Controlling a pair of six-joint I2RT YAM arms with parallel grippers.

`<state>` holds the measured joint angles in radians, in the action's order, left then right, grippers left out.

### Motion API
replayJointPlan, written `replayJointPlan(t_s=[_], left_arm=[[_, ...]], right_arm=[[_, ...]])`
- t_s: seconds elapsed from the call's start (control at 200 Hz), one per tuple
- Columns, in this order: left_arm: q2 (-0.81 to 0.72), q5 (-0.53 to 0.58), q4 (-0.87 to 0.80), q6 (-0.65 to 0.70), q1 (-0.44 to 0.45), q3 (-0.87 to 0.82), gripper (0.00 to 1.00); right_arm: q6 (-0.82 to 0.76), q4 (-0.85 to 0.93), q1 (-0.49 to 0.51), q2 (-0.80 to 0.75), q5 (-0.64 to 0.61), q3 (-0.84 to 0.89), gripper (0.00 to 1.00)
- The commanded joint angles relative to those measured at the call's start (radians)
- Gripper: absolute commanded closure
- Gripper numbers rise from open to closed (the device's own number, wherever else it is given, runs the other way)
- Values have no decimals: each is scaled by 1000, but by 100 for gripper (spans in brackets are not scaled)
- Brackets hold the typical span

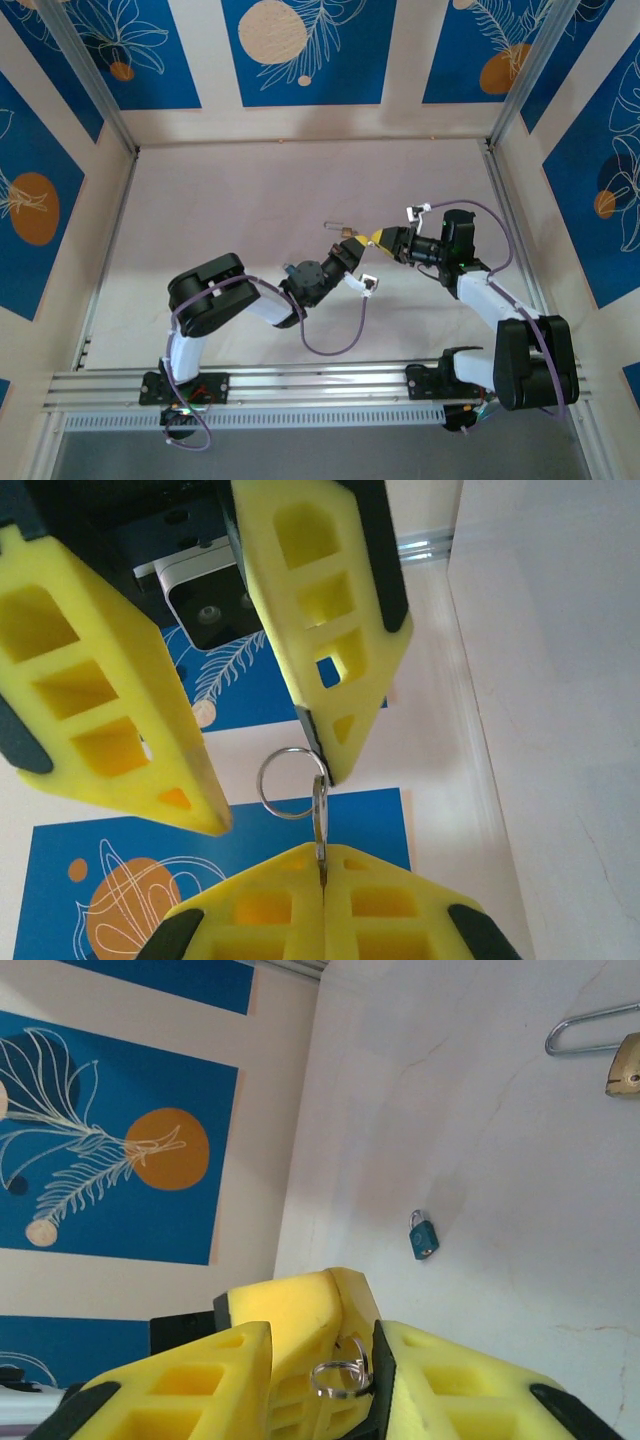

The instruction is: Unlock with the key

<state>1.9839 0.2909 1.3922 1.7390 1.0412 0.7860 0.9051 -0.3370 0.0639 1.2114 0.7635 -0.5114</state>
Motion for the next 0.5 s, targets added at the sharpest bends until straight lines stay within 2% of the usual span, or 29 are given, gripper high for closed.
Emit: replayJointPlan(t_s=[0.0, 0.145, 0.365, 0.495], left_arm=[[10, -21, 15, 24, 11, -1, 100], [8, -27, 16, 31, 9, 1, 100], [6, -42, 16, 37, 11, 9, 100], [5, -42, 16, 40, 11, 6, 100]], right_arm=[[47, -56, -11, 19, 57, -3, 67], [33, -46, -9, 40, 72, 3, 67], [20, -62, 1, 89, 86, 5, 58], [20, -61, 4, 92, 83, 2, 62]])
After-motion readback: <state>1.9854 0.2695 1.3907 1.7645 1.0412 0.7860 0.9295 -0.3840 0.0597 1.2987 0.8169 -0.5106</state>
